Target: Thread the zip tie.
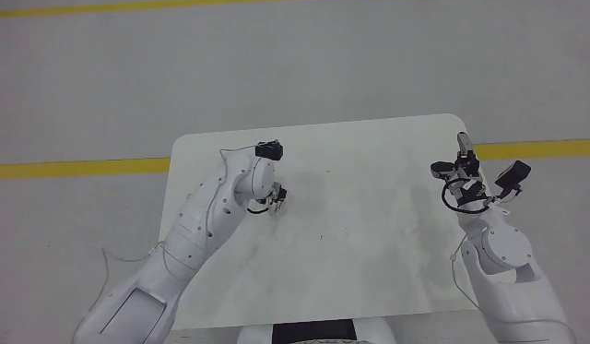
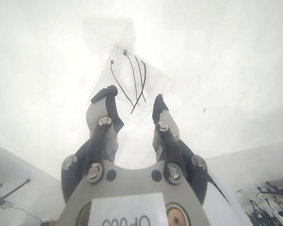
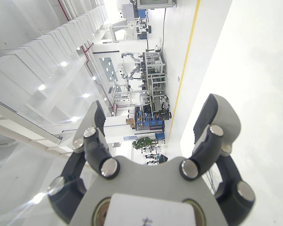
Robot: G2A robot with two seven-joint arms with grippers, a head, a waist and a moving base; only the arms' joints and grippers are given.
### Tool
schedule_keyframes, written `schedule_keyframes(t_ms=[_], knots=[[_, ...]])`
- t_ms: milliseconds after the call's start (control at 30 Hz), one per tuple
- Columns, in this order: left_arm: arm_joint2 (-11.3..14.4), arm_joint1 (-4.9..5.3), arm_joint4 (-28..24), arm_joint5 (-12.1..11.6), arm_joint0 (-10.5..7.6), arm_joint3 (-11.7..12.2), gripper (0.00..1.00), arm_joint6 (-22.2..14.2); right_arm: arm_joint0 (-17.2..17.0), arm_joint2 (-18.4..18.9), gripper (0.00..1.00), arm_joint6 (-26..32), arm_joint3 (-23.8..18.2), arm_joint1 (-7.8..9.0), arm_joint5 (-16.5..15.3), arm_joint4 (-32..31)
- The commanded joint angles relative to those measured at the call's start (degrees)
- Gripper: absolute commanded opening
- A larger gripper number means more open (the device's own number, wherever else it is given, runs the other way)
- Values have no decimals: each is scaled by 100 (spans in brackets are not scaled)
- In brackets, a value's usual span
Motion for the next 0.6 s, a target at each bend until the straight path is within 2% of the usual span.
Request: schedule_keyframes(t_ms=[0, 100, 200, 367, 567], knots=[[21, -15, -28, 0, -30, 69, 32, 0, 0, 0, 100, 0, 0, 0, 0, 0], [63, -43, -88, 0, -103, 209, 29, 0, 0, 0, 100, 0, 0, 0, 0, 0], [104, -75, -153, 0, -174, 342, 16, 0, 0, 0, 100, 0, 0, 0, 0, 0], [183, -125, -247, 0, -288, 562, 12, 0, 0, 0, 100, 0, 0, 0, 0, 0], [351, -189, -446, 0, -456, 890, 16, 0, 0, 0, 100, 0, 0, 0, 0, 0]])
